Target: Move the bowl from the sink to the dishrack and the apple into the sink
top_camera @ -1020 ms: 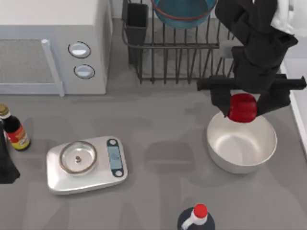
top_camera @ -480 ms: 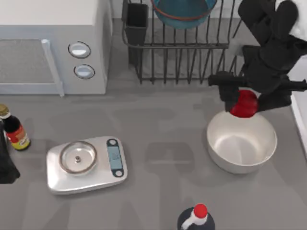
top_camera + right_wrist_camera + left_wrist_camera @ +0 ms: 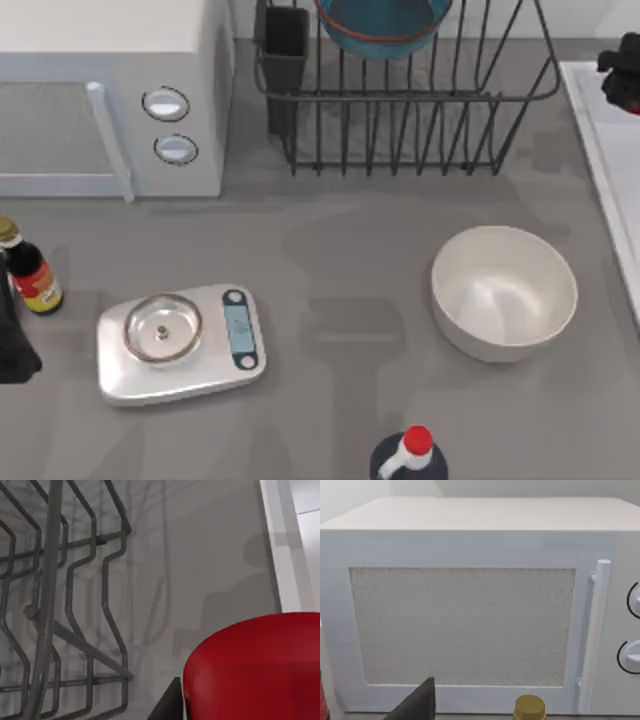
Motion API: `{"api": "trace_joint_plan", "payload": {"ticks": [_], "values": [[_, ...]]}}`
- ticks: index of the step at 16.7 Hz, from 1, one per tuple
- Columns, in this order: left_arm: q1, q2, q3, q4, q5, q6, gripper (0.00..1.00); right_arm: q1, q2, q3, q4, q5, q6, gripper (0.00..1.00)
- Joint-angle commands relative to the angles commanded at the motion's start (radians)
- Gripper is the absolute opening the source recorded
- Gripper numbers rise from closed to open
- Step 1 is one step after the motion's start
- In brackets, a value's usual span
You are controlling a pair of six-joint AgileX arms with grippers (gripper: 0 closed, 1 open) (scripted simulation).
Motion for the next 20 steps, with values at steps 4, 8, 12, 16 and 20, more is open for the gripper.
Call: {"api": "trace_joint_plan", "payload": {"ticks": [4,8,12,16,20], "values": [[0.0,0.0,0.0,0.0,0.0,0.0,1.0,-0.202,-0.074,-0.173,0.52,-0.054,-0.071,0.0],[0.0,0.0,0.0,0.0,0.0,0.0,1.0,-0.393,-0.181,-0.39,0.887,-0.135,-0.179,0.0],[0.0,0.0,0.0,0.0,0.0,0.0,1.0,-0.507,-0.273,-0.581,1.089,-0.265,-0.246,0.0],[0.0,0.0,0.0,0.0,0.0,0.0,1.0,-0.519,-0.286,-0.631,1.136,-0.317,-0.247,0.0],[0.0,0.0,0.0,0.0,0.0,0.0,1.0,-0.516,-0.279,-0.629,1.135,-0.316,-0.244,0.0]]}}
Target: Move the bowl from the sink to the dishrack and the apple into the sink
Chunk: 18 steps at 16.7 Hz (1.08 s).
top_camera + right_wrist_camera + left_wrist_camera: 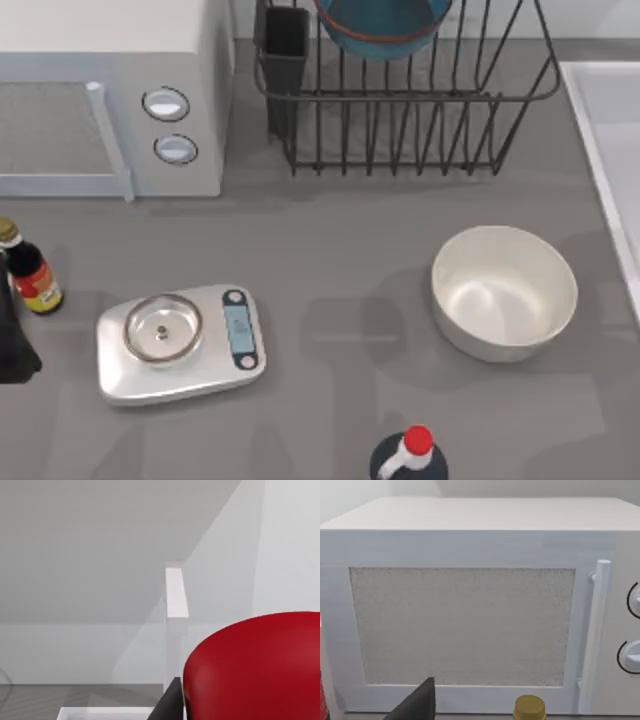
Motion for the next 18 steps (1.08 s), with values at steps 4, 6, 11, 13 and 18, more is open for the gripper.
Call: {"api": "trace_joint_plan", "payload": {"ticks": [4,6,11,13,18], "values": [[0.0,0.0,0.0,0.0,0.0,0.0,1.0,0.008,0.107,-0.026,0.104,-0.015,0.007,0.0],[0.0,0.0,0.0,0.0,0.0,0.0,1.0,0.007,0.218,-0.038,0.219,-0.018,0.01,0.0],[0.0,0.0,0.0,0.0,0.0,0.0,1.0,0.005,0.519,-0.067,0.608,-0.014,0.002,0.0],[0.0,0.0,0.0,0.0,0.0,0.0,1.0,0.004,0.616,-0.085,0.722,-0.01,-0.002,0.0],[0.0,0.0,0.0,0.0,0.0,0.0,1.0,-0.005,0.716,-0.108,0.829,0.008,-0.006,0.0]]}}
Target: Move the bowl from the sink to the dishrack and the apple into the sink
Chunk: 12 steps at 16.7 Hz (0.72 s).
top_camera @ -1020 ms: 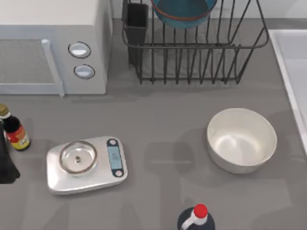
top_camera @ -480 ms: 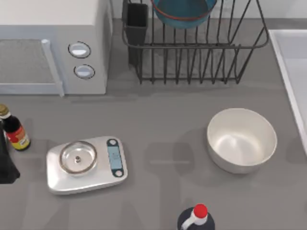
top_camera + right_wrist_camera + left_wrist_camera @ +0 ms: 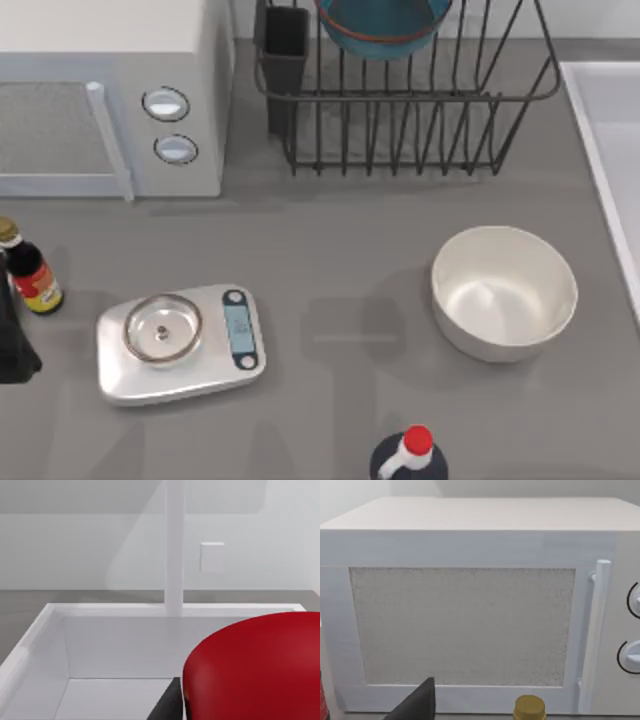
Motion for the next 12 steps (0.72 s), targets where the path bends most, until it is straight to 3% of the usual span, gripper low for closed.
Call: {"api": "trace_joint_plan", "payload": {"ticks": [3,12], "values": [[0.0,0.0,0.0,0.0,0.0,0.0,1.0,0.0,0.0,0.0,0.0,0.0,0.0,0.0],[0.0,0.0,0.0,0.0,0.0,0.0,1.0,0.0,0.0,0.0,0.0,0.0,0.0,0.68]]}}
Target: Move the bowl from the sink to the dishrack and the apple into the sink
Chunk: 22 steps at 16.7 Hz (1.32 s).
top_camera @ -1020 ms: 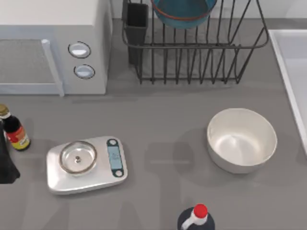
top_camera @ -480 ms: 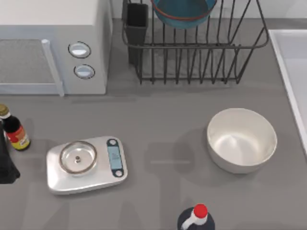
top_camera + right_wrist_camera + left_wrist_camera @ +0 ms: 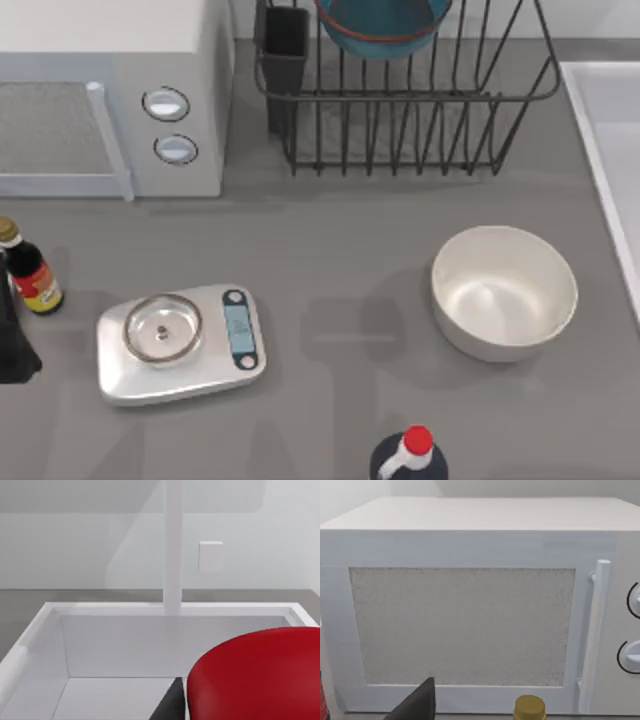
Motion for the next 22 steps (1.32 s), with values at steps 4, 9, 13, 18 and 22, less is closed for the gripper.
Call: {"api": "trace_joint_plan", "payload": {"ticks": [4,9,13,18,22], "values": [[0.0,0.0,0.0,0.0,0.0,0.0,1.0,0.0,0.0,0.0,0.0,0.0,0.0,0.98],[0.0,0.0,0.0,0.0,0.0,0.0,1.0,0.0,0.0,0.0,0.0,0.0,0.0,1.0],[0.0,0.0,0.0,0.0,0.0,0.0,1.0,0.001,0.0,0.001,0.0,0.0,0.0,1.0],[0.0,0.0,0.0,0.0,0.0,0.0,1.0,0.038,-0.09,-0.038,-0.088,0.009,0.019,1.0],[0.0,0.0,0.0,0.0,0.0,0.0,1.0,0.135,-0.295,-0.117,-0.302,0.025,0.05,1.0]]}}
